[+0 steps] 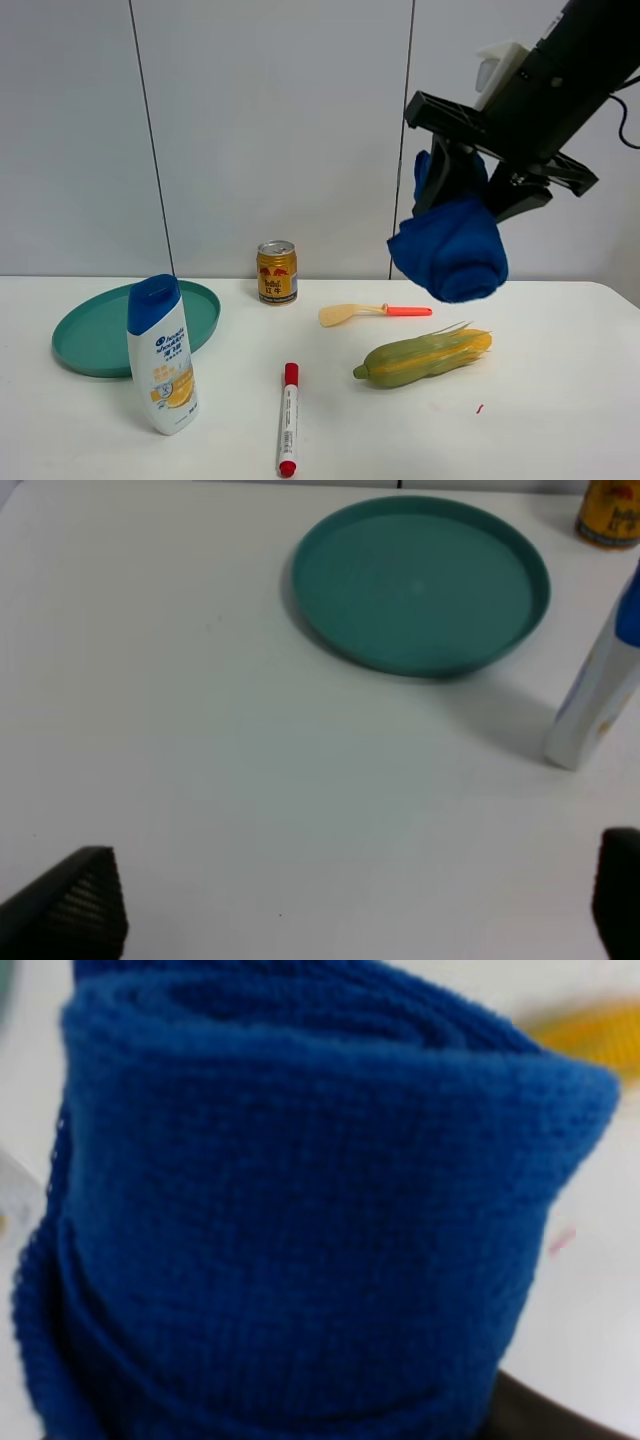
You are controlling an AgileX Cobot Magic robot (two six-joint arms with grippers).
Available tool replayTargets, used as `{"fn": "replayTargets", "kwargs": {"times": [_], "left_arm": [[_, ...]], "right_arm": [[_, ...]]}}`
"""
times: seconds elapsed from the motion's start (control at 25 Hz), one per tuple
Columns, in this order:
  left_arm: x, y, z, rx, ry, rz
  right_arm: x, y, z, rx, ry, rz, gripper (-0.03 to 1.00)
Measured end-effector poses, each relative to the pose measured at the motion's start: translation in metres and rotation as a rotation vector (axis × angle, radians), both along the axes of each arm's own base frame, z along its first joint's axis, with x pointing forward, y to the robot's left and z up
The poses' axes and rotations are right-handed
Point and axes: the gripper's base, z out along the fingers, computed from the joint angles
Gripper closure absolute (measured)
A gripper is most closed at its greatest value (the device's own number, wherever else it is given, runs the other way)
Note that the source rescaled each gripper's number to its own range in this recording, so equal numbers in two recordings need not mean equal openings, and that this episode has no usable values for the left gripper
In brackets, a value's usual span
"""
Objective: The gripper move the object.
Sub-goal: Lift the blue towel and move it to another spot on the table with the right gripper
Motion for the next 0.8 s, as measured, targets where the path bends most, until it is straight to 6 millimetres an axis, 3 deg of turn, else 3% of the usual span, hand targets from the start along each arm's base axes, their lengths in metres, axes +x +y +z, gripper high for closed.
{"fn": "replayTargets", "kwargs": {"times": [0.2,0.44,0.8], "left_arm": [[0.000,0.000,0.000,0.000,0.000,0.000],[0.000,0.000,0.000,0.000,0.000,0.000],[0.000,0.000,0.000,0.000,0.000,0.000]], "right_arm": [[0.016,0.006,-0.002,0.010,-0.033,-0.014,0.97],[0.047,0.020,-0.026,0.006,-0.036,-0.030,0.97],[0.095,0.085,-0.053,0.048,-0.035,0.050,0.97]]}}
